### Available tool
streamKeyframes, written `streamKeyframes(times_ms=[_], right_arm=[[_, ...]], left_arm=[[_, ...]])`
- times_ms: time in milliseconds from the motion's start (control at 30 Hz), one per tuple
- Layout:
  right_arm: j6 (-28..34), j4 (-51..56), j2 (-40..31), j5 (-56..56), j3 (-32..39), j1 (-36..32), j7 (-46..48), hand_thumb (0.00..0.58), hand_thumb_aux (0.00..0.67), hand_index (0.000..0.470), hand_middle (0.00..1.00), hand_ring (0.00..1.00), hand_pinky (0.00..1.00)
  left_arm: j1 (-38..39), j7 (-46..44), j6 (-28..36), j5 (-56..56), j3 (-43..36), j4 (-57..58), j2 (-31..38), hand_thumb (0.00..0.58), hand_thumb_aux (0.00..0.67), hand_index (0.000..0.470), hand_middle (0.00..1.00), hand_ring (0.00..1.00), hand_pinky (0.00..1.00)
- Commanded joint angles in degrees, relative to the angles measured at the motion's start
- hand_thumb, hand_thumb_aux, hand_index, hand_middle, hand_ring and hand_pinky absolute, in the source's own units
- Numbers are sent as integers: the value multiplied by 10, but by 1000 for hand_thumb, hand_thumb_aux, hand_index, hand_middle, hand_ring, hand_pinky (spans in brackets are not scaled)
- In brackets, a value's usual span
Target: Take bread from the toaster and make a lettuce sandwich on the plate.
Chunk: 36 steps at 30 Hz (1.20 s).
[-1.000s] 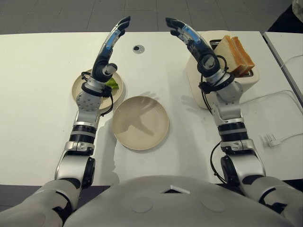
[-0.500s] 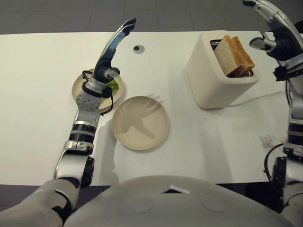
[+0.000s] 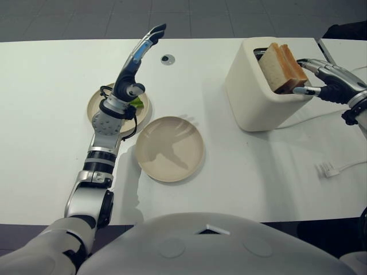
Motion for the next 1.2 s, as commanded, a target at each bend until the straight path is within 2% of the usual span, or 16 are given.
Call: streamKeyframes(times_ms=[33, 167, 367, 400, 433, 533, 633, 767, 867, 933, 1067, 1200], right_arm=[[-11, 19, 4, 2, 17, -32, -18, 580, 670, 470, 0, 0, 0], [-32, 15, 9, 24, 13, -46, -32, 580, 670, 470, 24, 24, 24], [-47, 19, 22, 43, 8, -81, -65, 580, 670, 470, 239, 239, 239], [-47, 20, 26, 46, 6, -89, -72, 580, 670, 470, 298, 298, 298], [-47, 20, 30, 50, 5, -96, -78, 580, 670, 470, 424, 424, 424], [-50, 23, 41, 58, 1, -115, -99, 580, 670, 470, 698, 698, 698], [-57, 33, 52, 64, -3, -135, -123, 580, 670, 470, 867, 867, 867], [-70, 46, 65, 74, -5, -153, -139, 580, 670, 470, 871, 871, 871], [-77, 45, 78, 95, -18, -172, -159, 580, 670, 470, 1000, 1000, 1000], [-88, 36, 89, 115, -29, -182, -171, 580, 670, 470, 1000, 1000, 1000], [-110, -19, 107, 197, -49, -181, -152, 580, 670, 470, 1000, 1000, 1000], [-95, -80, 133, 292, -34, -173, -100, 580, 670, 470, 1000, 1000, 1000]], left_arm=[[5, -5, 0, -6, -1, 3, 3, 0, 0, 0, 0, 0, 0], [6, -6, 0, -6, -2, 5, 3, 0, 0, 0, 0, 0, 0], [4, -5, -2, -4, -3, 10, 2, 0, 0, 0, 0, 0, 0], [4, -5, -2, -5, -2, 11, 2, 0, 0, 0, 0, 0, 0], [3, -5, -2, -4, -2, 12, 2, 0, 0, 0, 0, 0, 0], [2, -4, -4, -2, -2, 16, 3, 0, 0, 0, 0, 0, 0], [1, -2, -6, 0, -2, 20, 2, 0, 0, 0, 0, 0, 0], [-3, -1, -8, 2, -2, 27, 1, 0, 0, 0, 0, 0, 0], [-5, 0, -11, 0, 0, 30, 1, 0, 0, 0, 0, 0, 0], [-7, 8, -13, 11, 6, 33, 7, 0, 0, 0, 0, 0, 0], [-15, 60, -8, 159, 23, 51, 82, 0, 0, 0, 0, 0, 0], [-21, 175, 112, 382, -5, 98, 200, 0, 0, 0, 0, 0, 0]])
